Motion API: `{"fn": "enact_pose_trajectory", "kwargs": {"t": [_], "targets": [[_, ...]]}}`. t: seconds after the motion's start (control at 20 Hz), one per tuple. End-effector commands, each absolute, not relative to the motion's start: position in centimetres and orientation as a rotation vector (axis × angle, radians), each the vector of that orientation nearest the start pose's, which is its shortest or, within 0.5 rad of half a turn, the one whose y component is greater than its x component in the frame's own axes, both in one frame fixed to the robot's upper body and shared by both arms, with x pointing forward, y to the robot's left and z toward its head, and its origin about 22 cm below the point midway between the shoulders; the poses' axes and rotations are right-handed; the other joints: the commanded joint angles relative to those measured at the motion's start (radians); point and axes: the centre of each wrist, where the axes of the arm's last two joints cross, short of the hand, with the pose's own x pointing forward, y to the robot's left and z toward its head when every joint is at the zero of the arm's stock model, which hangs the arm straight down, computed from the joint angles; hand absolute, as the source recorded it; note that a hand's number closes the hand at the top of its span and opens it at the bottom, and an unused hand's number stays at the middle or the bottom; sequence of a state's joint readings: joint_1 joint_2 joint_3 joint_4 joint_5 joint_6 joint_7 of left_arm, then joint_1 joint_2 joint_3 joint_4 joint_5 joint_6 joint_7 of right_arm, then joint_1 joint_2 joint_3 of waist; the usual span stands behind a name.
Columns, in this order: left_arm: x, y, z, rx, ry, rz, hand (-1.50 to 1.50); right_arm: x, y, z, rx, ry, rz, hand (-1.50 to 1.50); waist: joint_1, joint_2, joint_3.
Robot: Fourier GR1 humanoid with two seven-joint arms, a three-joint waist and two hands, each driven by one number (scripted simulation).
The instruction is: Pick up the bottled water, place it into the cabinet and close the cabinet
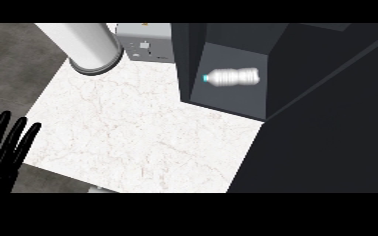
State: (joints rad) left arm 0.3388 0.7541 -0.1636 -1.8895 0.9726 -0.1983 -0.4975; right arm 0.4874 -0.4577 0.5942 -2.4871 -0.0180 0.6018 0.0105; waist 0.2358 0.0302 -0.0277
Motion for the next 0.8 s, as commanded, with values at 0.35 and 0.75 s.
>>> {"fn": "enact_pose_trajectory", "kwargs": {"t": [0.35, 0.75], "targets": [[16.1, 34.7, 6.5, -0.531, -1.841, 0.080, -1.50, 8.7, -17.9, 14.6, 0.831, -1.642, 1.189, 1.50, -0.003, 0.001, -0.004], [16.4, 34.8, 6.9, -0.545, -1.863, 0.082, -1.50, 8.8, -17.6, 13.6, 0.911, -1.608, 1.094, 1.50, 0.001, 0.024, -0.003]]}}
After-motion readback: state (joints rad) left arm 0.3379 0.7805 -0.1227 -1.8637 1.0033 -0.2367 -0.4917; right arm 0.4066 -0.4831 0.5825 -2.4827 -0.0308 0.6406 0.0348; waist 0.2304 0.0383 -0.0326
